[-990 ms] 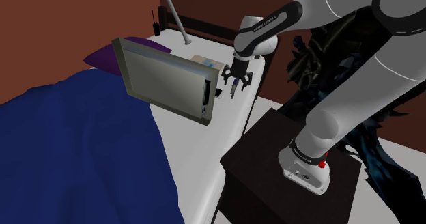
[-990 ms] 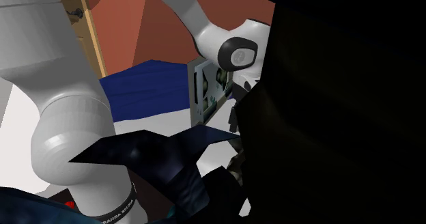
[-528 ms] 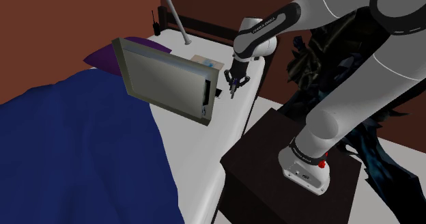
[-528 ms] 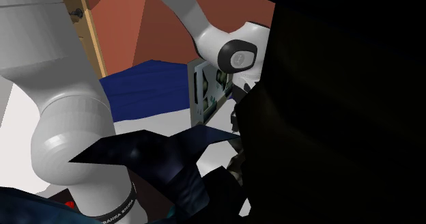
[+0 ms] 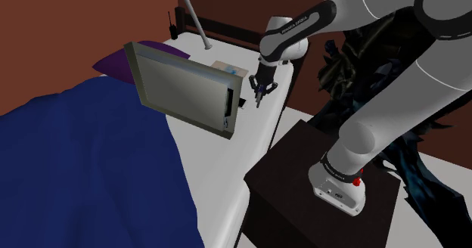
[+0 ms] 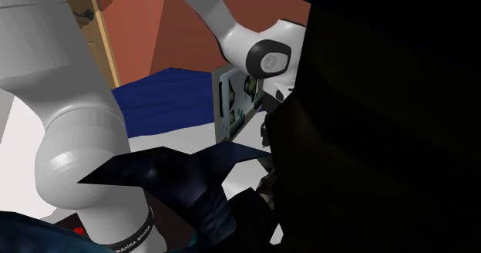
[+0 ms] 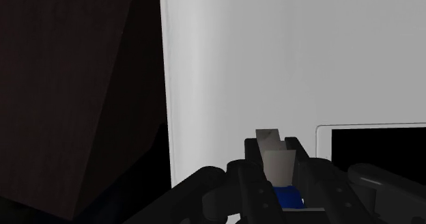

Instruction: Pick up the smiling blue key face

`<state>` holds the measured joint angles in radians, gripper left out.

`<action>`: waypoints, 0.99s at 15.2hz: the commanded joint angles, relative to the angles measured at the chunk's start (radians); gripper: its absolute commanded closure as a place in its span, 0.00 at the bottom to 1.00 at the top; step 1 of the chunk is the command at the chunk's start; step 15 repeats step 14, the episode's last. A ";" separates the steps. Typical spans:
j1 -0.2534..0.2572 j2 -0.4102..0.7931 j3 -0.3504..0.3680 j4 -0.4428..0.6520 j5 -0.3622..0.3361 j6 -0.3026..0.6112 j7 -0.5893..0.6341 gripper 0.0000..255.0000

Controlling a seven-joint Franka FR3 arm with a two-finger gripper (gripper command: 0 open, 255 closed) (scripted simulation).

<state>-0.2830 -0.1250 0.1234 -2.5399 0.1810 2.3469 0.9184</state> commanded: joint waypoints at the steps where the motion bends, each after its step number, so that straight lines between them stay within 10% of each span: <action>1: 0.000 -0.019 -0.001 0.010 -0.002 -0.028 0.004 1.00; 15: -0.004 -0.120 -0.007 0.076 -0.012 -0.195 0.020 1.00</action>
